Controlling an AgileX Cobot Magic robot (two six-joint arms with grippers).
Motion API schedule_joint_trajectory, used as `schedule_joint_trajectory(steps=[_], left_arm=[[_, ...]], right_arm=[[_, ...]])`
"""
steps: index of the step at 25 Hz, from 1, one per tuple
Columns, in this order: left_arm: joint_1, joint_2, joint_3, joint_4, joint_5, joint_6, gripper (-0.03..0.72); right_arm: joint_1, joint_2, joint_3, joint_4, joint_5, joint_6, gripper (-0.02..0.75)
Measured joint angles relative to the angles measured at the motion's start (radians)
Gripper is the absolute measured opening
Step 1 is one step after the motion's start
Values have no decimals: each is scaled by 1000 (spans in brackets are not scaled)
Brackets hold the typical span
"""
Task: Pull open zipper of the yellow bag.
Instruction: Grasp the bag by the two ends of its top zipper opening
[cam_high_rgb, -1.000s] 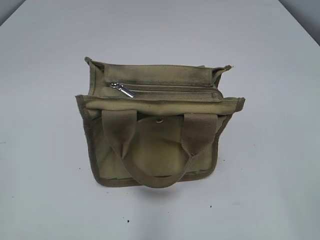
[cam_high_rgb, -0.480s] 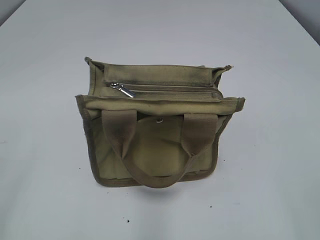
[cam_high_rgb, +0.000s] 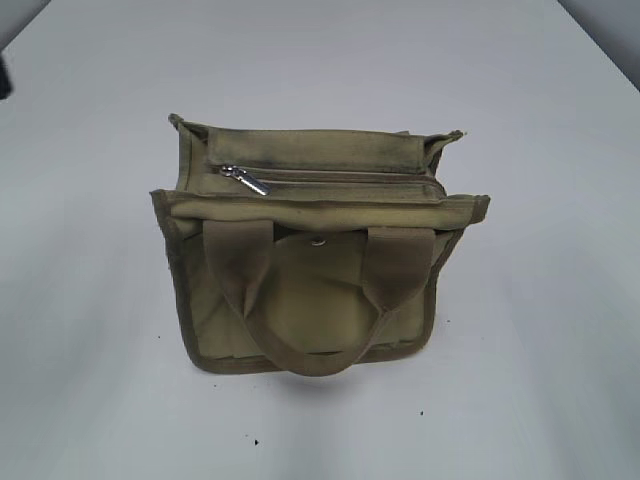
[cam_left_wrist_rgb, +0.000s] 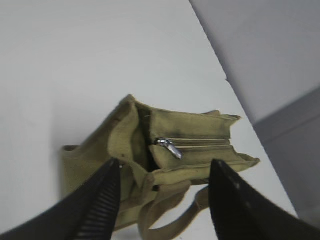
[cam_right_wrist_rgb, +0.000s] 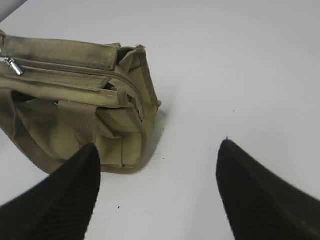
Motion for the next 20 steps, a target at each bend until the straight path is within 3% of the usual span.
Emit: schedule_joint_trajectory(steps=[2, 5, 9, 13, 20], left_arm=[[0, 154, -56, -130, 51, 99, 436], [0, 348, -132, -207, 139, 149, 436], [-3, 560, -224, -238, 244, 160, 436], [-48, 721, -303, -244, 293, 160, 436], [-123, 856, -389, -250, 232, 162, 436]], right_arm=[[37, 102, -35, 9, -9, -53, 561], [83, 262, -108, 13, -8, -134, 561], [142, 519, -240, 6, 27, -219, 561], [221, 723, -375, -7, 59, -277, 561], [387, 1011, -598, -48, 63, -320, 561]])
